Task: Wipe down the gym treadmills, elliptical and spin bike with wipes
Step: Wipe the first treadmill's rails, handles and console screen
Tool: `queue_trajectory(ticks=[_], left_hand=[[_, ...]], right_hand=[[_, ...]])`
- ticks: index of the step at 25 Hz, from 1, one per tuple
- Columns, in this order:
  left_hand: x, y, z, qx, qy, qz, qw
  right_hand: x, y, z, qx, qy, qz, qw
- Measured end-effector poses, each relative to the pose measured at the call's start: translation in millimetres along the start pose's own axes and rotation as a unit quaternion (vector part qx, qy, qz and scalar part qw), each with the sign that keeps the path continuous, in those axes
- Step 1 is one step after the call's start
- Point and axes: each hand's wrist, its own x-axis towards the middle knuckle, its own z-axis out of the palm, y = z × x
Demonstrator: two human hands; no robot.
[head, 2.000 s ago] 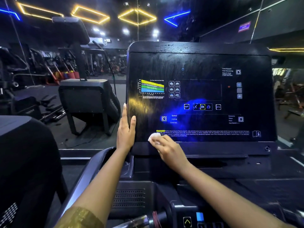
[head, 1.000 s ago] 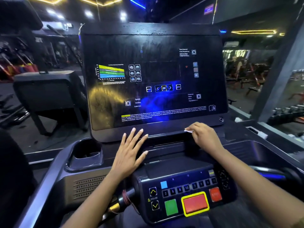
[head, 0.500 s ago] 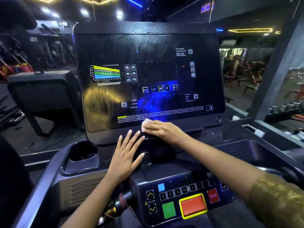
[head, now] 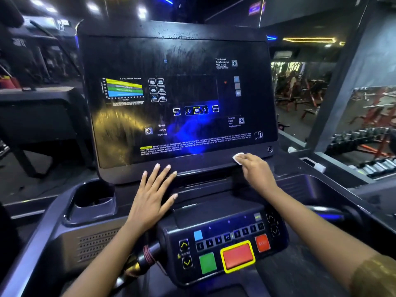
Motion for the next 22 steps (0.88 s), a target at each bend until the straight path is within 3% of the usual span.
queue_trajectory(ticks=[4, 8, 12, 16, 22], left_hand=[[-1, 6, -12, -0.018, -0.038, -0.005, 0.999], [-23, 32, -43, -0.108, -0.066, 0.0, 0.992], [-63, 53, -70, -0.174, -0.147, -0.025, 0.973], [-101, 55, -71, -0.156, -0.18, -0.03, 0.971], [-110, 58, -61, -0.089, -0.151, -0.018, 0.984]], right_hand=[[1, -40, 0, 0.087, -0.058, 0.036, 0.994], [-2, -75, -19, 0.204, -0.034, 0.056, 0.977], [-22, -106, -49, 0.281, -0.094, 0.066, 0.953], [-65, -141, -62, 0.299, -0.067, 0.113, 0.945], [-117, -209, -35, 0.2, -0.052, -0.044, 0.977]])
